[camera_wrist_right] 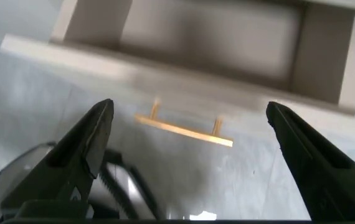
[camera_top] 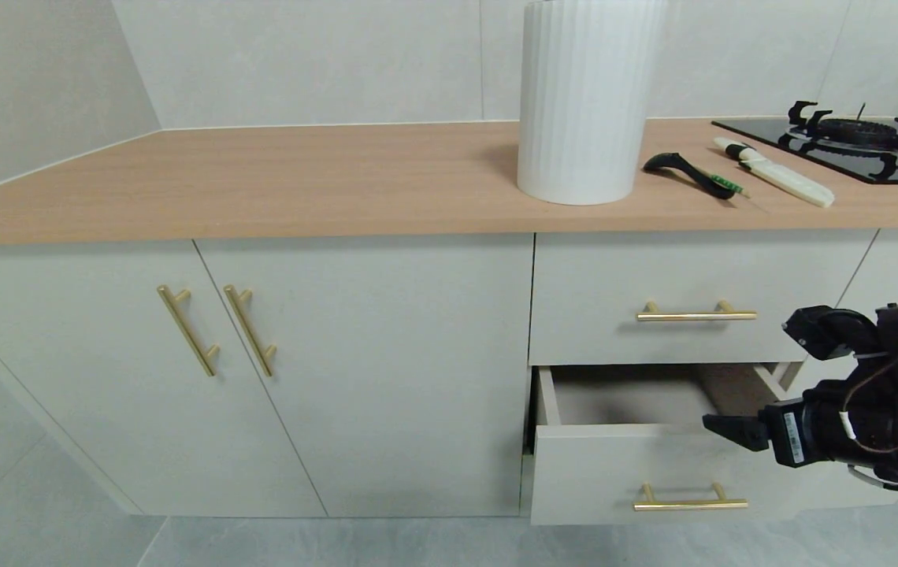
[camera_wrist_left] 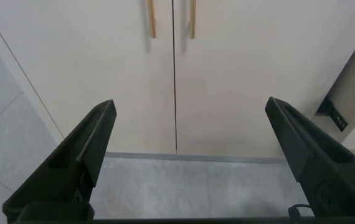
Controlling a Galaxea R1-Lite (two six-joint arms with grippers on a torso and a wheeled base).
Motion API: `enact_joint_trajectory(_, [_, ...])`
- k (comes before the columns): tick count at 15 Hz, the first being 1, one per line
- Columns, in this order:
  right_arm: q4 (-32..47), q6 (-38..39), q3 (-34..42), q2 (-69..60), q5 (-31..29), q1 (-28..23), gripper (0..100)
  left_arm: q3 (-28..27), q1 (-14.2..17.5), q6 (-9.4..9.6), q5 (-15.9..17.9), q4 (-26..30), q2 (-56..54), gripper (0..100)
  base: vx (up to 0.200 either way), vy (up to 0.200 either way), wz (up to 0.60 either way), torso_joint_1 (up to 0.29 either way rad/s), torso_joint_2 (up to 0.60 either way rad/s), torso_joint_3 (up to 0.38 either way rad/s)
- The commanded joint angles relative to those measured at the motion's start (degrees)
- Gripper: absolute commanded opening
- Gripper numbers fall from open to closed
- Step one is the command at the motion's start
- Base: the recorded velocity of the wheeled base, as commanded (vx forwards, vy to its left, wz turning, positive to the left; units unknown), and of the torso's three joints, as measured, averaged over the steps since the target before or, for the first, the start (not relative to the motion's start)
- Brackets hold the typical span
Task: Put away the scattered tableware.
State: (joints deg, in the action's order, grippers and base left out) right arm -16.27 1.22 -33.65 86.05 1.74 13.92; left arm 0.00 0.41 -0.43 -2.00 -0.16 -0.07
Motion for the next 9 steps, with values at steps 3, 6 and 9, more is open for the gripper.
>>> enact_joint_trajectory(3, [-14.66,0.19,3.94,12.21,-3.41,0.58,100,0.00,0.02,-0.01,-0.02,-0.02,0.07,100,0.000,0.000,0.00,0.000,0.00,0.000])
enact_joint_trajectory(6, [-21.61,0.45,4.82,19.68,-11.32,2.87,100,0.00,0.02,-0.01,-0.02,-0.02,0.07,100,0.000,0.000,0.00,0.000,0.00,0.000])
enact_joint_trajectory(9, [-23.54,1.42,4.99,21.00,-12.03,3.74,100,0.00,0.02,-0.01,-0.02,-0.02,0.07,100,0.000,0.000,0.00,0.000,0.00,0.000])
